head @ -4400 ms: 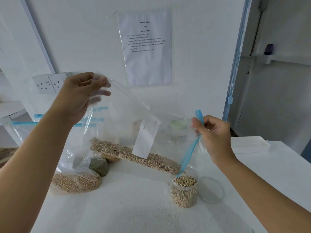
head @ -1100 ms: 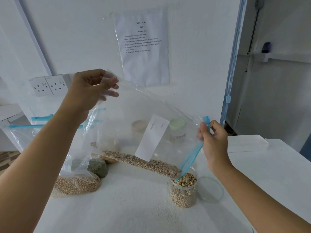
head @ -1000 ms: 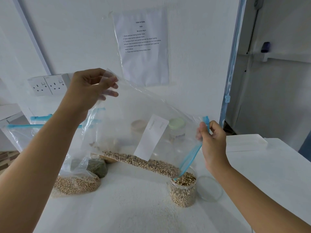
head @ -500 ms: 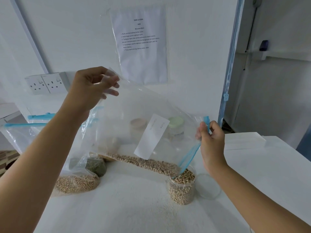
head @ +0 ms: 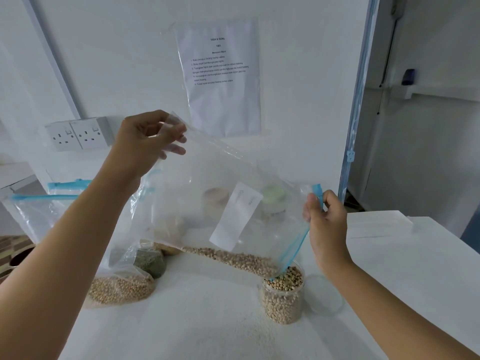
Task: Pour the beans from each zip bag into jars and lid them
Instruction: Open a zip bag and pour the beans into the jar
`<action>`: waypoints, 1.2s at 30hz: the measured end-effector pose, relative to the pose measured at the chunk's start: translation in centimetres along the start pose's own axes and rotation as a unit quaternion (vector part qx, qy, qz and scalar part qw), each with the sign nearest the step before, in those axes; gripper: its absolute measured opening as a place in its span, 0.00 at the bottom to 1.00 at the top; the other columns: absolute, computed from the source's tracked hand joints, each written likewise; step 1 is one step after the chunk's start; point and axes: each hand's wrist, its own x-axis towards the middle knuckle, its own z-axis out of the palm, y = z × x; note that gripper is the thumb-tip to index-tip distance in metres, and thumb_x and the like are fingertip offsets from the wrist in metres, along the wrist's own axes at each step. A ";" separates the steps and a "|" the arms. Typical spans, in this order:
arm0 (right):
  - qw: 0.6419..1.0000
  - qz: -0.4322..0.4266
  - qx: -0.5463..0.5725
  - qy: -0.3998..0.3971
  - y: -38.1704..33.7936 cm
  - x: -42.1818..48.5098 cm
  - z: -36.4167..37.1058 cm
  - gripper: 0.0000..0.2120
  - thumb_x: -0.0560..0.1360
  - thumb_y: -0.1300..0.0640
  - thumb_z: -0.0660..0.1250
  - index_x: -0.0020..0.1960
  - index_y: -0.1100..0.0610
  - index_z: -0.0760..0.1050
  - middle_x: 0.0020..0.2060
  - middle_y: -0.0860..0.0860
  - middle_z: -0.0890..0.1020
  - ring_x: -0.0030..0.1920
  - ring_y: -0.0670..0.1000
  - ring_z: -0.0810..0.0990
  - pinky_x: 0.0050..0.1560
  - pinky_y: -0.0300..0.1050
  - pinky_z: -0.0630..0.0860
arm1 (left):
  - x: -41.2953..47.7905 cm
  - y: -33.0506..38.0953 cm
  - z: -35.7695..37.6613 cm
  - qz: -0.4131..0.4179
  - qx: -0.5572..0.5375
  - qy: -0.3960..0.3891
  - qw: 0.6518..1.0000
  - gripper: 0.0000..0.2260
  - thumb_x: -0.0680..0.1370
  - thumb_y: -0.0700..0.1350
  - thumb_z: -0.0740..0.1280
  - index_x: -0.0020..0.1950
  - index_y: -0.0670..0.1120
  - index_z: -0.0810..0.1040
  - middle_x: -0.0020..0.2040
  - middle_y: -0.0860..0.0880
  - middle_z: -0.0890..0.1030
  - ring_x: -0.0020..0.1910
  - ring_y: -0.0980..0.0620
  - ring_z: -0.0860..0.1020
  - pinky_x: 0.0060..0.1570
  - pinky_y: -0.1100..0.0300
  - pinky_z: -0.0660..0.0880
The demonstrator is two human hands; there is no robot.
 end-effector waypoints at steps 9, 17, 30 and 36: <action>1.000 -0.005 -0.001 0.017 -0.3 0.0 0.2 0.18 0.84 0.57 0.62 0.39 0.57 0.60 0.33 0.56 0.66 0.35 0.53 0.63 0.32 0.39 0.63 | -0.7 -0.1 -0.2 0.010 0.011 0.008 1.000 0.05 0.80 0.42 0.71 0.49 0.41 0.81 0.37 0.51 0.83 0.34 0.51 0.83 0.36 0.58 0.67; 0.999 0.001 0.009 0.033 -0.6 -0.2 -0.1 0.18 0.84 0.58 0.63 0.38 0.56 0.59 0.32 0.55 0.66 0.35 0.52 0.64 0.33 0.38 0.65 | -0.9 0.6 -0.1 0.024 0.020 0.013 0.999 0.06 0.81 0.43 0.71 0.50 0.40 0.81 0.37 0.51 0.83 0.35 0.51 0.84 0.35 0.59 0.68; 0.999 0.003 0.035 0.037 -1.2 -0.2 -0.1 0.19 0.84 0.57 0.63 0.38 0.56 0.59 0.33 0.56 0.66 0.36 0.53 0.64 0.35 0.43 0.65 | 0.2 2.6 0.2 0.071 0.039 0.016 0.997 0.08 0.80 0.44 0.72 0.50 0.40 0.81 0.36 0.52 0.83 0.34 0.51 0.83 0.33 0.62 0.69; 0.999 -0.005 0.038 0.037 -1.5 0.0 0.1 0.19 0.84 0.58 0.63 0.39 0.60 0.58 0.33 0.57 0.67 0.35 0.53 0.64 0.36 0.44 0.65 | 0.8 3.3 0.5 0.072 0.053 0.002 0.996 0.05 0.80 0.46 0.72 0.47 0.45 0.81 0.37 0.52 0.83 0.34 0.50 0.84 0.33 0.62 0.69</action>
